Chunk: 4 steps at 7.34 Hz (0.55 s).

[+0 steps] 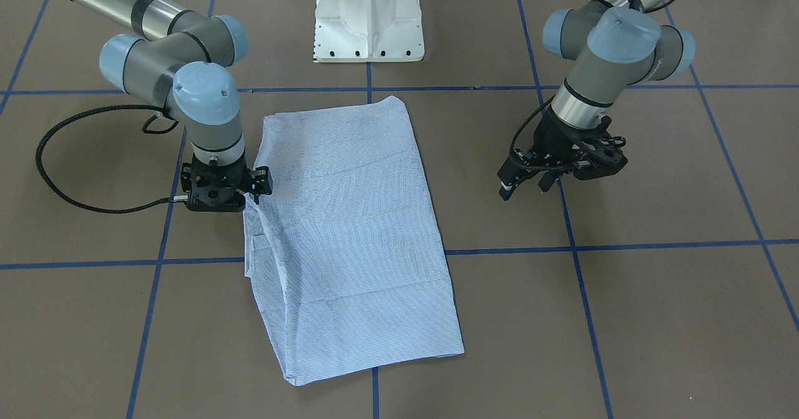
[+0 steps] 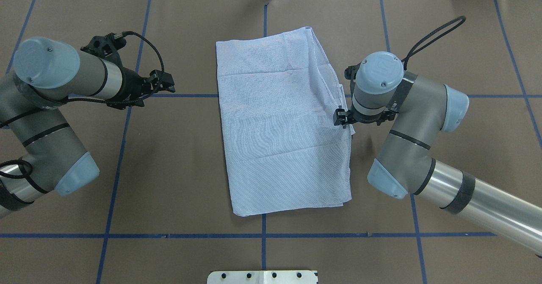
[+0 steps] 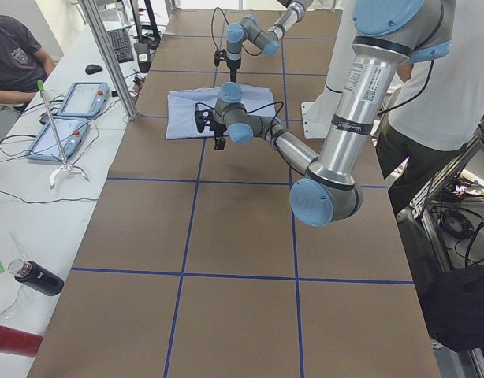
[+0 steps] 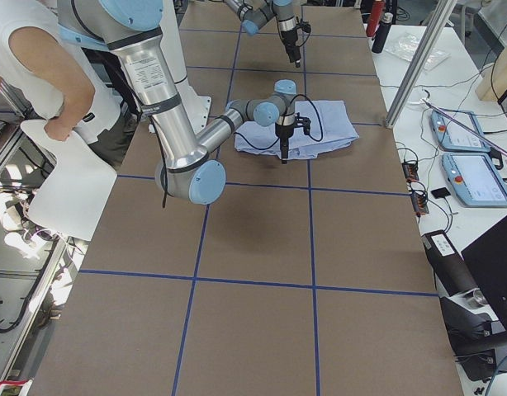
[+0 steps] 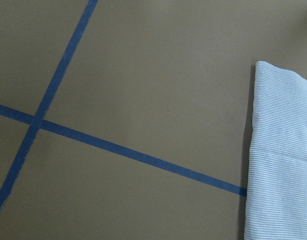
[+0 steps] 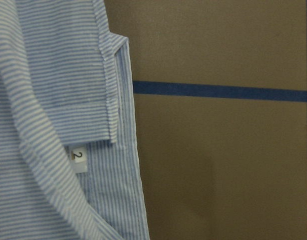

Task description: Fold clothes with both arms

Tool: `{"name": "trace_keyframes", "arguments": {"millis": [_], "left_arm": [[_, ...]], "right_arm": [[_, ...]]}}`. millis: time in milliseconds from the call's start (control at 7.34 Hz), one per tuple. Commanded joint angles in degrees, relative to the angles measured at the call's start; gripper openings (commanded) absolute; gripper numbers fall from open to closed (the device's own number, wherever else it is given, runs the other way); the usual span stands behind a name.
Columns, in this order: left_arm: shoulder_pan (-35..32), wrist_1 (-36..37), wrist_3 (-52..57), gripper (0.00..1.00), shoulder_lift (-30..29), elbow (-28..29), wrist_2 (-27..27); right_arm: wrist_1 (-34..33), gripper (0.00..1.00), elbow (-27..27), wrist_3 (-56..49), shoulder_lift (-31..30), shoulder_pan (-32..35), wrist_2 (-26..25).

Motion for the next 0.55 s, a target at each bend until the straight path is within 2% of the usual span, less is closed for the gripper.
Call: {"name": "trace_keyframes", "arguments": {"millis": [0,136,273,409], "left_arm": [[0.03,0.12,-0.26,1.00,-0.08,-0.52,0.07],[0.03,0.12,-0.44,1.00,-0.52,-0.79,0.42],[0.03,0.12,-0.44,1.00,-0.52,-1.40,1.20],[0.11,0.12,-0.35,1.00,-0.70,-1.58,0.86]], "right_arm": [[1.52,1.00,-0.21,-2.42,0.79,3.15,0.66],[7.10,1.00,-0.90,-2.95,0.79,4.20,0.40],[9.60,1.00,-2.30,-2.61,3.32,5.08,1.18],[9.79,1.00,-2.06,-2.34,4.12,5.44,5.46]]}}
